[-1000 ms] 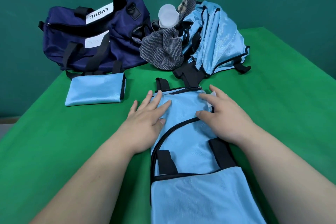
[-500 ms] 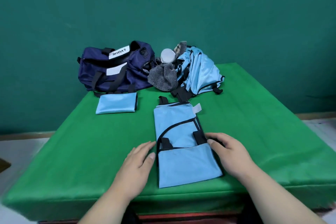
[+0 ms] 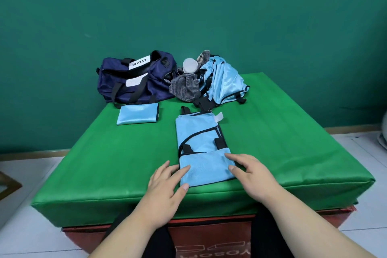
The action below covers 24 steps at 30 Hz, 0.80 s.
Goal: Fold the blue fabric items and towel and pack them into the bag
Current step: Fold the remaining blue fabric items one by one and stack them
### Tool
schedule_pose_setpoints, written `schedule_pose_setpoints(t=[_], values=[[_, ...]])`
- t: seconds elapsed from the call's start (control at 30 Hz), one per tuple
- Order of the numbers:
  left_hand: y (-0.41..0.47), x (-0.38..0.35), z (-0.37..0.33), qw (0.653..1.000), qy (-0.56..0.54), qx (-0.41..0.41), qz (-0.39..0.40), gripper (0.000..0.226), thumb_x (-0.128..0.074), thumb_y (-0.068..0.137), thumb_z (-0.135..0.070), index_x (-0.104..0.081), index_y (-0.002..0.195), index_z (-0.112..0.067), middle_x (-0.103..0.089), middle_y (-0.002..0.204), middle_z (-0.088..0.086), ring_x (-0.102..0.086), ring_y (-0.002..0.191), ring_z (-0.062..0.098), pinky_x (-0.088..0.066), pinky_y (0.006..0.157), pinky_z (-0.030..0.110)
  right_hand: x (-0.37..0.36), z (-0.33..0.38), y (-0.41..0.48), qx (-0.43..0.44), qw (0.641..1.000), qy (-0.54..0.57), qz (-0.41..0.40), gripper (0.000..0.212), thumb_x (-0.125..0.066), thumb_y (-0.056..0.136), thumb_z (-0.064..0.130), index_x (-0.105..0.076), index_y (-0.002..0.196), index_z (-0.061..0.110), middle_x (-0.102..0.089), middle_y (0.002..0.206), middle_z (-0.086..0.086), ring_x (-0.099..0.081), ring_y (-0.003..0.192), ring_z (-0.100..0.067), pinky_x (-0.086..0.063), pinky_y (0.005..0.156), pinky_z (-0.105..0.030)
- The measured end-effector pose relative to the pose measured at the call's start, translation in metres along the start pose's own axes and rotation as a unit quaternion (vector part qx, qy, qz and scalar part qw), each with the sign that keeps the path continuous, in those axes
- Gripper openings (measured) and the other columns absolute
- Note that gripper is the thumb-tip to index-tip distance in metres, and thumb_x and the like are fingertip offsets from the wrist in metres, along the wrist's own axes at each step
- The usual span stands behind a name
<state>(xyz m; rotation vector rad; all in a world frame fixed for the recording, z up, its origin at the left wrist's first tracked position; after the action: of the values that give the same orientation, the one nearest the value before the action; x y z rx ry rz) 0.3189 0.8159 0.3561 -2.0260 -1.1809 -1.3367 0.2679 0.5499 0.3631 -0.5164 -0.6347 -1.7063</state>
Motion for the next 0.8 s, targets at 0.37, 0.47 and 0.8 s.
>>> schedule_pose_setpoints(t=[0.37, 0.47, 0.8], values=[[0.022, -0.005, 0.004, 0.998, -0.015, -0.002, -0.055, 0.065, -0.019, 0.087, -0.069, -0.043, 0.143, -0.046, -0.039, 0.134, -0.020, -0.017, 0.142, 0.006, -0.011, 0.115, 0.029, -0.001, -0.004, 0.016, 0.019, 0.999, -0.010, -0.033, 0.019, -0.065, 0.095, 0.030, -0.074, 0.110, 0.034, -0.067, 0.108, 0.019, -0.054, 0.113, -0.005, -0.038, 0.107, -0.037], [0.032, -0.005, 0.003, 0.997, -0.020, -0.003, -0.076, 0.063, -0.025, 0.087, -0.067, -0.049, 0.140, -0.042, -0.042, 0.126, -0.024, -0.024, 0.138, 0.005, -0.012, 0.111, 0.026, -0.002, -0.003, 0.025, 0.011, 0.999, -0.022, -0.041, 0.013, -0.067, 0.093, 0.029, -0.077, 0.099, 0.035, -0.066, 0.096, 0.027, -0.054, 0.109, -0.005, -0.037, 0.106, -0.044], [0.043, -0.002, 0.002, 0.990, -0.062, -0.003, -0.124, 0.050, -0.061, 0.079, -0.051, -0.064, 0.127, -0.038, -0.044, 0.113, -0.039, -0.034, 0.113, -0.007, -0.023, 0.103, 0.028, -0.003, -0.006, 0.038, -0.017, 0.997, -0.020, -0.070, 0.020, -0.073, 0.084, 0.012, -0.079, 0.087, 0.031, -0.064, 0.084, 0.027, -0.060, 0.097, -0.004, -0.042, 0.086, -0.013]])
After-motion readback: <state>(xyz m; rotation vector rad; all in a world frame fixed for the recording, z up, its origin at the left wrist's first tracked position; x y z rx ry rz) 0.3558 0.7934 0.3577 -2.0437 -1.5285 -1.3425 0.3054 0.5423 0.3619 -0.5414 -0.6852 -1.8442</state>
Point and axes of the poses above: each hand's wrist, its own y-axis towards the middle knuckle, its own x-axis out of the back of the hand, z = x × y, the point moved 3 cm from there along y, towards the middle knuckle
